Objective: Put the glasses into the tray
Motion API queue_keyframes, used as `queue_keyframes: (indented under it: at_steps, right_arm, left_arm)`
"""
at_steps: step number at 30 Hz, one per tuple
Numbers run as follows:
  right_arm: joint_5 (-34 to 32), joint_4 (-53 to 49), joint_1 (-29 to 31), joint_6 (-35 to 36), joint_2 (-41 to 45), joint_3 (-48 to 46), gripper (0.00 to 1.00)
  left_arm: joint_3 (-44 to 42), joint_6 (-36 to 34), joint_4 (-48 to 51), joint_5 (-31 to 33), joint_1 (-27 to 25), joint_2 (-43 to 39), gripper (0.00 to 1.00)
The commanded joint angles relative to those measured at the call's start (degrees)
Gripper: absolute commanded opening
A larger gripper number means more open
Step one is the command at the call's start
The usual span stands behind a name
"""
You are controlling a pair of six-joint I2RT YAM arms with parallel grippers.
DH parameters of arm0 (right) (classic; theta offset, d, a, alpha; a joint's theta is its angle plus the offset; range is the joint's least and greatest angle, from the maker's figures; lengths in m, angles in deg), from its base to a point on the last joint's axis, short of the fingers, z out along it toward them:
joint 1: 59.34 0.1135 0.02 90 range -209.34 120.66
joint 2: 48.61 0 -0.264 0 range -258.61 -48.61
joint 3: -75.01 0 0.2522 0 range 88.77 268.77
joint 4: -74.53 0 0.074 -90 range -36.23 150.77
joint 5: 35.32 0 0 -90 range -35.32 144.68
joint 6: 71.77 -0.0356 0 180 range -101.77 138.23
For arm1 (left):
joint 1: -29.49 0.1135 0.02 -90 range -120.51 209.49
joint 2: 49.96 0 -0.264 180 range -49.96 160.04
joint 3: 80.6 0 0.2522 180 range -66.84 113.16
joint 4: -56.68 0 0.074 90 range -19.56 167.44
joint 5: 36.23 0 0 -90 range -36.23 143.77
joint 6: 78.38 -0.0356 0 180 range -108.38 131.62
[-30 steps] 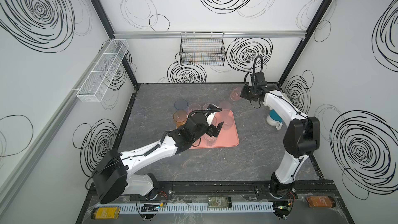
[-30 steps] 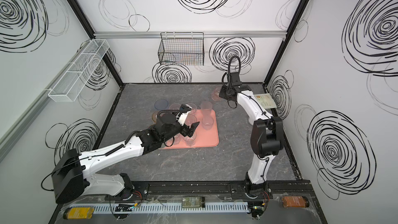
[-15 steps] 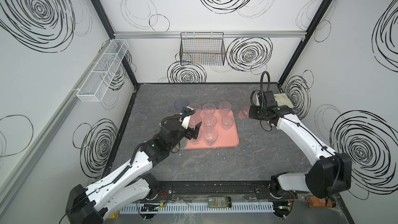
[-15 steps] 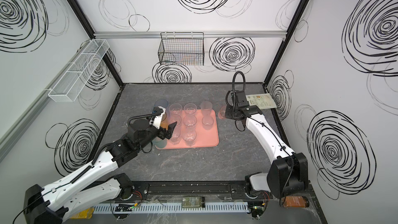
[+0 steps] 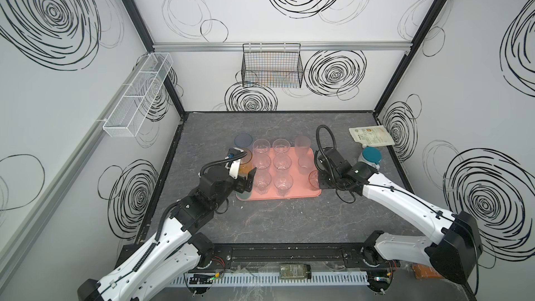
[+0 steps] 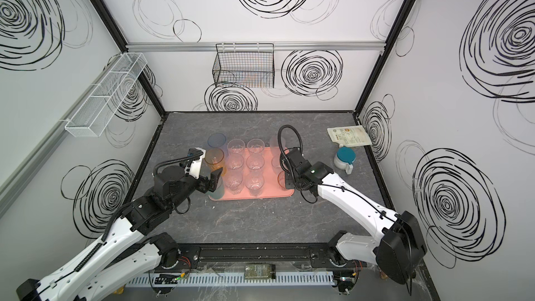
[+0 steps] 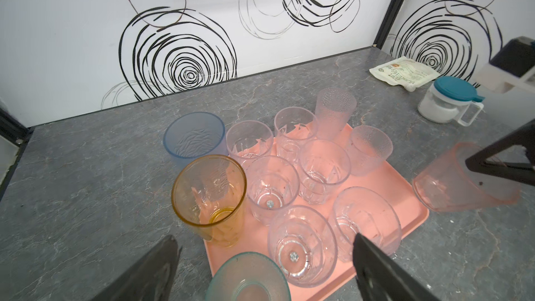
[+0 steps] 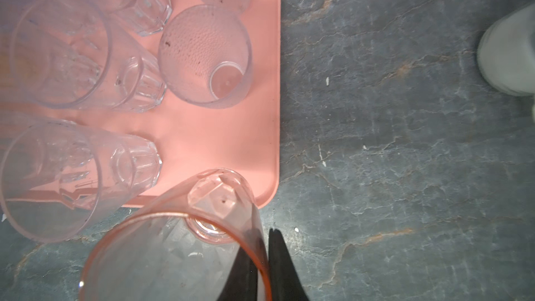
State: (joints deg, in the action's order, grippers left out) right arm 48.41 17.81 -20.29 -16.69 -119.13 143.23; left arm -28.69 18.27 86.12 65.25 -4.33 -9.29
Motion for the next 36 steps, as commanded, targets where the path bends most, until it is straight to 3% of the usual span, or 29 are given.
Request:
queue_keyframes:
  at_steps: [1, 17, 29, 36]
  right_arm:
    - [-3.6, 1.5, 2.3, -4.3, -1.9, -0.7, 0.11]
    - [-5.3, 8.1, 3.8, -2.8, -13.2, -0.1, 0.12]
    - [-6.0, 8.2, 2.8, -2.1, -15.3, -1.3, 0.14]
    - [-4.5, 7.7, 2.0, -1.6, -14.7, -0.5, 0.26]
  left_arm:
    - [-0.1, 0.6, 2.0, -0.4, 1.5, -0.2, 0.96]
    - [-1.9, 1.3, 1.8, -2.0, 3.0, -1.6, 0.96]
    - [-2.0, 1.2, 0.4, -2.8, 3.1, -0.3, 0.96]
    - [-2.2, 1.5, -0.2, -3.1, 3.2, -0.1, 0.96]
